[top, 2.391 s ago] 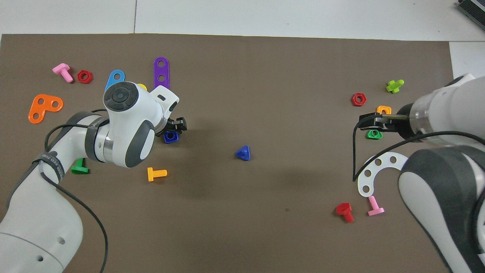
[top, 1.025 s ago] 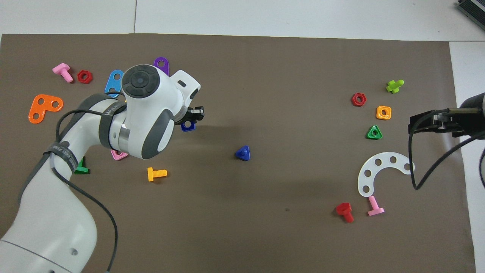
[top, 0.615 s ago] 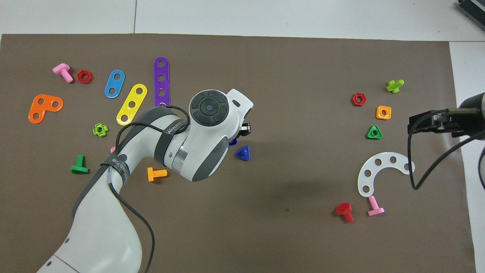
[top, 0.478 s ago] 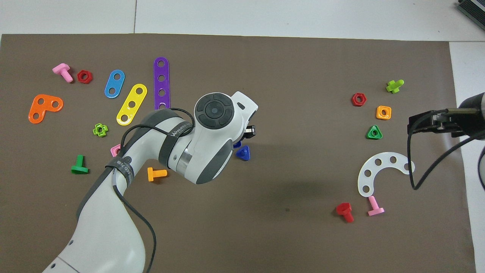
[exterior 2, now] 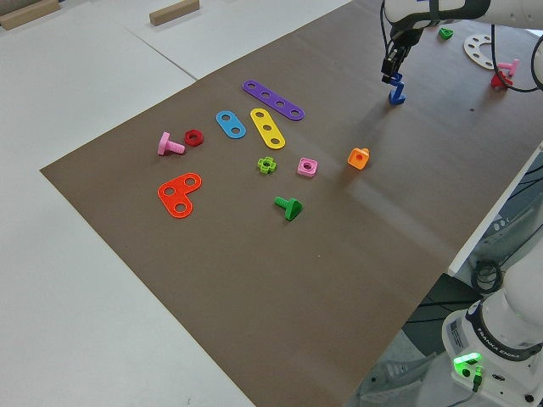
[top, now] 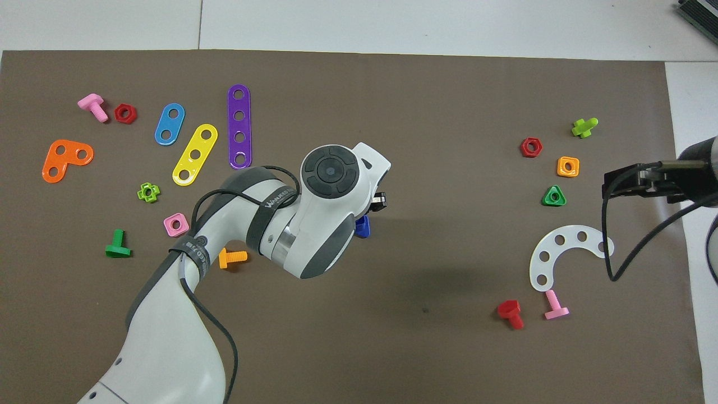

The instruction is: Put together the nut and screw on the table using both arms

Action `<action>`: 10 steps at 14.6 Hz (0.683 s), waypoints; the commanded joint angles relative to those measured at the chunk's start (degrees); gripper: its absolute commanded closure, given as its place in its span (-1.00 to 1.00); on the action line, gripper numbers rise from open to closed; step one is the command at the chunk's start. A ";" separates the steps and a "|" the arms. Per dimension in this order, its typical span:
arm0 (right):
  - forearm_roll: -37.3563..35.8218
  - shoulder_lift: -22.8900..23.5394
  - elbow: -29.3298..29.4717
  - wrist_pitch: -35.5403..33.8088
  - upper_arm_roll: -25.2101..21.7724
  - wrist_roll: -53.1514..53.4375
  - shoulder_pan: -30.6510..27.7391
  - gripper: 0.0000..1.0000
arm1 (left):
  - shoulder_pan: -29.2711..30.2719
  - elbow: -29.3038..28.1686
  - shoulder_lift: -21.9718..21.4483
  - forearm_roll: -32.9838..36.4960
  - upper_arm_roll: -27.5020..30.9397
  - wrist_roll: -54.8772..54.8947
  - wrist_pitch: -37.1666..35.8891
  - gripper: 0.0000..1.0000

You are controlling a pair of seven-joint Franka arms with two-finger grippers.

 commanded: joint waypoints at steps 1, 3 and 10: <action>1.36 -0.37 -0.19 -0.63 0.23 -1.17 -0.32 -1.00 | -2.41 -1.10 0.12 -0.73 0.90 -1.39 -0.31 0.33; 1.36 -0.37 -0.19 -0.63 0.23 -1.08 -0.32 -1.00 | -2.77 -3.03 -0.05 -0.65 0.99 -1.66 1.18 0.34; 1.36 -0.37 -0.19 -0.63 0.23 -1.17 -0.32 -1.00 | -2.69 -7.61 -0.49 -0.21 1.25 -1.66 6.54 0.34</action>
